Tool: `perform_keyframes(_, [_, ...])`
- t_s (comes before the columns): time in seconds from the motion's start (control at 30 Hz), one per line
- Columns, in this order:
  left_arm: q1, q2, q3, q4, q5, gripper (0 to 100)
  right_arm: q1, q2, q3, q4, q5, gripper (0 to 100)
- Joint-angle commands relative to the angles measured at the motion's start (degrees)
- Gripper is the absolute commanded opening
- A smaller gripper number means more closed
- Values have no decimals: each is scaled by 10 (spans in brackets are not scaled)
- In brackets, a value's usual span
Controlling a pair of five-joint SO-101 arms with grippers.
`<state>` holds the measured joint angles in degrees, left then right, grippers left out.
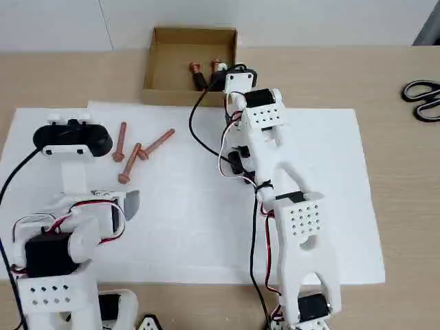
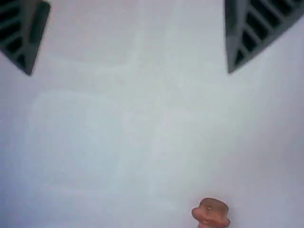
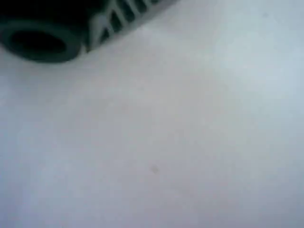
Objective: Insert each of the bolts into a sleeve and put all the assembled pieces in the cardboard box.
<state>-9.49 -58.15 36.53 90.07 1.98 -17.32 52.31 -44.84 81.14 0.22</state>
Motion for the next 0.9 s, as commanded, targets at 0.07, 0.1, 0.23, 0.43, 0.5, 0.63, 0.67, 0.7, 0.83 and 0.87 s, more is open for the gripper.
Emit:
perform_keyframes(0.07, [1, -5, -4, -1, -5, 247, 18, 20, 4, 1, 2, 110])
perform_keyframes(0.1, [1, -5, -5, -1, -5, 247, 22, 12, 4, 5, 2, 110])
perform_keyframes(0.23, [1, -5, -5, -2, -5, 247, 45, -43, 4, 39, 4, 25])
perform_keyframes(0.43, [1, -5, -6, -2, -5, 247, 63, -123, 4, 87, 5, 4])
perform_keyframes(0.5, [1, -5, -7, -2, -5, 247, 64, -157, 4, 97, 5, 4])
perform_keyframes(0.63, [1, 0, -47, 2, -4, 247, 64, -239, 4, 119, 5, 4])
perform_keyframes(0.67, [1, 1, -58, 2, -4, 247, 64, -260, 4, 129, 5, 4])
perform_keyframes(0.7, [2, 2, -65, 2, -4, 247, 64, -282, 5, 139, 6, 4])
perform_keyframes(0.83, [2, 79, -92, 2, -14, 246, 66, -354, 25, 153, 7, 4])
perform_keyframes(0.87, [2, 113, -103, 2, -27, 246, 67, -371, 40, 152, 11, 6])
